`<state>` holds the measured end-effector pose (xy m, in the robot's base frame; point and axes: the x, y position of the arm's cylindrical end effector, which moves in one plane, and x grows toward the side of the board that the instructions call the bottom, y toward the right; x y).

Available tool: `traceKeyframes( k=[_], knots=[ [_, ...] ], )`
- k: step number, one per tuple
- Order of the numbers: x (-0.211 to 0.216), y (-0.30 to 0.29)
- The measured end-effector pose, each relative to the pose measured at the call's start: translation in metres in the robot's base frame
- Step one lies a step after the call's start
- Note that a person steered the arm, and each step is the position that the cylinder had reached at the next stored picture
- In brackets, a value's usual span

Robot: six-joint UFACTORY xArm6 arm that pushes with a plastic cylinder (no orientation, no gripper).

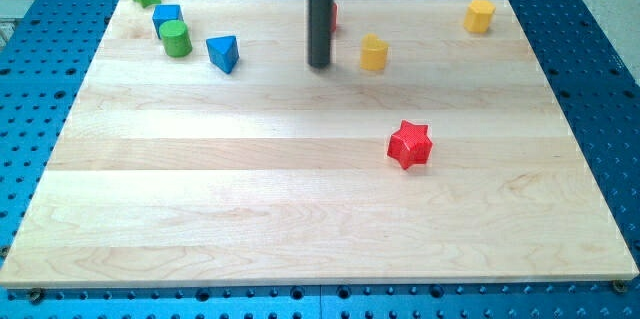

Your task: Move the green circle diagonal to the red circle

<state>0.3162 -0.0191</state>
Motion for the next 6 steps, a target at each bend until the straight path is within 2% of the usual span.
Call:
traceKeyframes(
  k=[1, 3, 4, 5, 6],
  knots=[
    [-0.004, -0.023],
    [-0.065, -0.086],
    [-0.063, -0.15],
    [-0.012, -0.214],
    [0.045, -0.223]
  ],
)
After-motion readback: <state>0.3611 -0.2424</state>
